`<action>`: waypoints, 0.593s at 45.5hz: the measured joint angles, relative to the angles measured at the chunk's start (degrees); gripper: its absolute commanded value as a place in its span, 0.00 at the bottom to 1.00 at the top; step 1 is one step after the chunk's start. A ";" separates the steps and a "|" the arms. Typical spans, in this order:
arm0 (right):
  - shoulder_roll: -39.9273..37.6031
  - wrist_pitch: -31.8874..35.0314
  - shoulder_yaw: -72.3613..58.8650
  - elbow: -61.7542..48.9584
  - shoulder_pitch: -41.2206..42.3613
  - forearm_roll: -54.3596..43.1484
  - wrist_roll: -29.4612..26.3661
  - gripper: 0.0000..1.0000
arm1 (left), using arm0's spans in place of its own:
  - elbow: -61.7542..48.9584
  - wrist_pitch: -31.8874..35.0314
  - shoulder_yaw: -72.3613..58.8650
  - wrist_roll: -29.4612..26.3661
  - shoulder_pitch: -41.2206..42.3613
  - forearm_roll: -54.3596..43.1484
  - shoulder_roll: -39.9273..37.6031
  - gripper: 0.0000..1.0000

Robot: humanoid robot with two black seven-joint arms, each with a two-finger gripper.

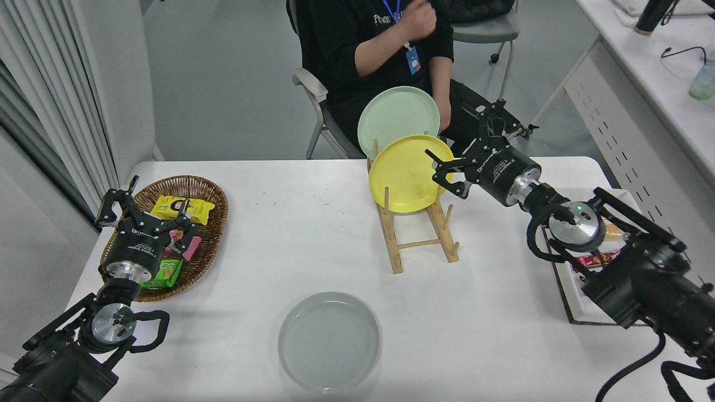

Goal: Place the plate on the table

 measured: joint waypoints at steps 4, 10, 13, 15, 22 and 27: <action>-1.10 0.35 0.52 -0.86 -0.77 -0.10 0.00 1.00 | 0.00 0.00 0.00 0.00 0.00 0.00 0.00 0.98; -2.10 1.77 0.92 -2.40 -1.92 -0.16 0.00 1.00 | 0.00 0.00 0.00 0.00 0.01 0.00 0.00 0.98; -2.53 2.58 1.28 -3.62 -2.64 -0.20 0.00 1.00 | 0.00 0.00 0.00 0.00 0.02 0.00 0.00 0.98; -2.59 2.78 1.55 -4.14 -2.88 -0.20 0.00 1.00 | 0.00 0.00 0.00 0.00 0.02 0.01 0.00 0.98; -2.69 3.53 2.79 -6.50 -4.28 -0.23 0.40 1.00 | 0.00 0.00 0.00 0.00 0.04 0.00 0.00 0.98; -2.24 3.88 3.35 -8.74 -4.84 -0.24 0.66 1.00 | 0.00 0.00 0.00 0.00 0.04 0.02 0.00 0.98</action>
